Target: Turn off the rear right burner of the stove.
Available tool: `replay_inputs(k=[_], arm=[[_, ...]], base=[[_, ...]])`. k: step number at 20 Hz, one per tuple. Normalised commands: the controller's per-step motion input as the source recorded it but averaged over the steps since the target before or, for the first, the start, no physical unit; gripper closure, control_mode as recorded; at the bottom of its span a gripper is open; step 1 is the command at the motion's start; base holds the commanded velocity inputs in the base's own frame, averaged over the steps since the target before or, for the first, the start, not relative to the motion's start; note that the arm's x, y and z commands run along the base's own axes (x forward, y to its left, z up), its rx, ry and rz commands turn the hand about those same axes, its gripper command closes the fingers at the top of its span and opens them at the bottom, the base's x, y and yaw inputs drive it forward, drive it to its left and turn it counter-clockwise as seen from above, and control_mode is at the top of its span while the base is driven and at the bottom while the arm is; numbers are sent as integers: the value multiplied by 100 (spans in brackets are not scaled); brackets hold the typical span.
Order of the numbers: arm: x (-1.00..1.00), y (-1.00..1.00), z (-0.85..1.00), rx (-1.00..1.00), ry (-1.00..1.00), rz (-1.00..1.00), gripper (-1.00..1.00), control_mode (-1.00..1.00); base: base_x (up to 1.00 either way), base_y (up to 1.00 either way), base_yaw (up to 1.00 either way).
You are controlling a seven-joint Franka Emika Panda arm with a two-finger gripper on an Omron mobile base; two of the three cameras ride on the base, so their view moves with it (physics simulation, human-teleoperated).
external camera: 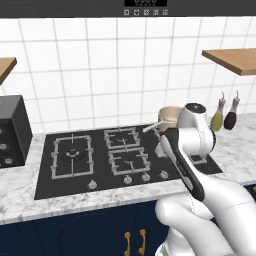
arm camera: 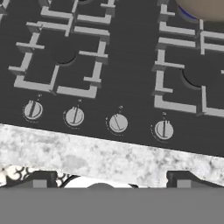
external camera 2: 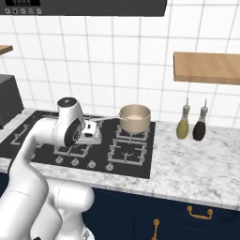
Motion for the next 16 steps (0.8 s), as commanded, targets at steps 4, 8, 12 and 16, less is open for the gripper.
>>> replay_inputs(k=[4,8,12,16], arm=[[12,0,-31,-5,-1,6,-100,-100],[11,0,-21,0,1,6,-100,-100],[21,0,-33,-1,8,2,-100,-100],[18,0,-49,-4,10,4,-100,-100]], base=[[0,0,0],[0,0,0],[0,0,0],[0,0,0]])
